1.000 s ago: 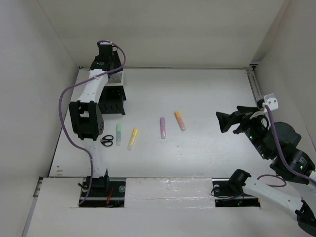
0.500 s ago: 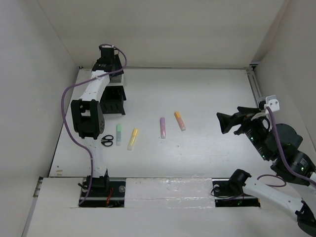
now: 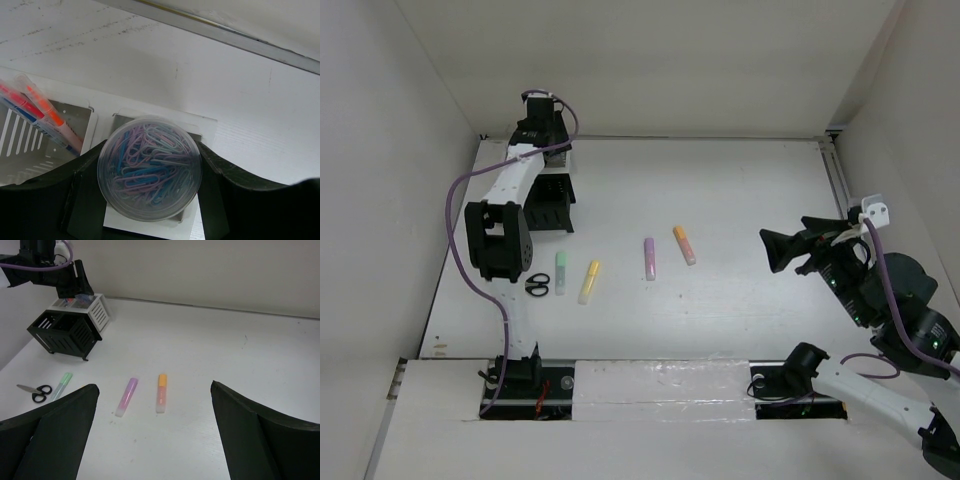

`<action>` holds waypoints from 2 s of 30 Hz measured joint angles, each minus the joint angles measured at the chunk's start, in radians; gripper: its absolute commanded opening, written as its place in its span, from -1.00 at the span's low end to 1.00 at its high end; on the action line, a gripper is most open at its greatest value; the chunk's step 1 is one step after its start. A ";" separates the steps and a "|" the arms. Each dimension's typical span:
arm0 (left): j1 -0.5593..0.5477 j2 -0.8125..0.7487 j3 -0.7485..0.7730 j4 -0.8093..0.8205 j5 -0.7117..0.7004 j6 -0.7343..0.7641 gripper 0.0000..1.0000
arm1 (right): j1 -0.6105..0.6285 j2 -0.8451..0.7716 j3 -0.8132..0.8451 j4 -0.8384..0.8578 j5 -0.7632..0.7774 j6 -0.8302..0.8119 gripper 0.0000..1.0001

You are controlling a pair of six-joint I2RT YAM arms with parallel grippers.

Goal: Sort the stationery into containers
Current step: Place the stationery in the storage box, then pick up the stationery from the center of the board.

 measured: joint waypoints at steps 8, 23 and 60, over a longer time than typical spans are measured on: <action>-0.008 -0.024 -0.044 -0.011 -0.015 -0.001 -1.00 | 0.000 -0.015 0.000 -0.001 -0.018 0.005 1.00; -0.021 -0.041 -0.061 -0.035 -0.032 -0.004 -0.18 | 0.000 -0.052 -0.001 -0.002 -0.037 0.011 1.00; -0.023 -0.600 -0.080 -0.247 -0.116 -0.164 1.00 | 0.000 0.105 0.041 -0.011 -0.070 -0.005 1.00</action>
